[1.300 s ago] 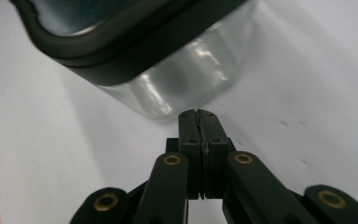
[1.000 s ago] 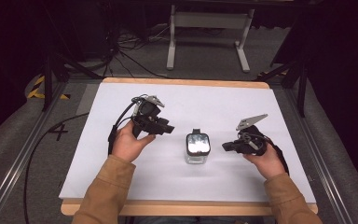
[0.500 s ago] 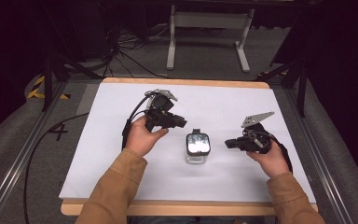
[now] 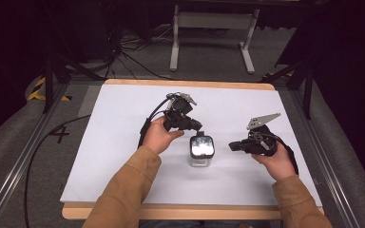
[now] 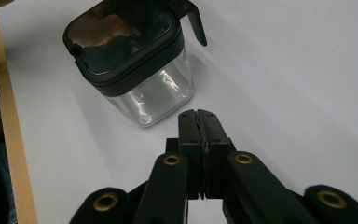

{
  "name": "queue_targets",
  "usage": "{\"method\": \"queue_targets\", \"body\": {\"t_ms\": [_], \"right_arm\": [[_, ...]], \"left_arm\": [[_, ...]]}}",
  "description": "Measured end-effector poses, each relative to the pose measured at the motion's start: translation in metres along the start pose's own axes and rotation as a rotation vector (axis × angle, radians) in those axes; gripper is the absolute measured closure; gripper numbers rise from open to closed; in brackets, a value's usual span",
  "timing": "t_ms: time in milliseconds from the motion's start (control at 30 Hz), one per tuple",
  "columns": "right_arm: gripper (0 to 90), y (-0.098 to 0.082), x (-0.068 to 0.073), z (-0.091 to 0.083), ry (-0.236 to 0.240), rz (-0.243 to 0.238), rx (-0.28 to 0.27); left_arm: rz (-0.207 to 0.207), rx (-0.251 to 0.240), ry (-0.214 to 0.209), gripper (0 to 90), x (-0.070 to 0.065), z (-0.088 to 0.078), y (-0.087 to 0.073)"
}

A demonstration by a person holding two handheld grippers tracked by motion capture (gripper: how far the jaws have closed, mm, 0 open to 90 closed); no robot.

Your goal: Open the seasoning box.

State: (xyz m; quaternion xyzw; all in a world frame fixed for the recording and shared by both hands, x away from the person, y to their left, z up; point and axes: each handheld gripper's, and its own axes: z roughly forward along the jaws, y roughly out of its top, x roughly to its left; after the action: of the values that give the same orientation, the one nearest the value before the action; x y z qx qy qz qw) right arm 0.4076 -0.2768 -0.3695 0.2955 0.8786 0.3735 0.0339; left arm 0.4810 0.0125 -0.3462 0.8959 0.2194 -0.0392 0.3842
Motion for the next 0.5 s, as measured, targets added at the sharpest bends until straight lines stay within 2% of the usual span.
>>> {"method": "queue_targets", "body": {"t_ms": [200, 267, 500], "right_arm": [[89.2, 0.000, -0.001, 0.001, 0.005, 0.009, 0.003], [89.2, 0.000, 0.000, 0.002, 0.011, 0.008, 0.004], [89.1, 0.001, 0.002, 0.003, 0.017, 0.004, 0.008]], "left_arm": [[0.017, 0.031, -0.001, 83.8, 0.000, 0.005, 0.001], [0.012, 0.036, 0.005, 84.6, 0.000, 0.008, 0.001], [-0.006, 0.038, -0.024, 85.7, 0.002, 0.012, 0.003]]}}
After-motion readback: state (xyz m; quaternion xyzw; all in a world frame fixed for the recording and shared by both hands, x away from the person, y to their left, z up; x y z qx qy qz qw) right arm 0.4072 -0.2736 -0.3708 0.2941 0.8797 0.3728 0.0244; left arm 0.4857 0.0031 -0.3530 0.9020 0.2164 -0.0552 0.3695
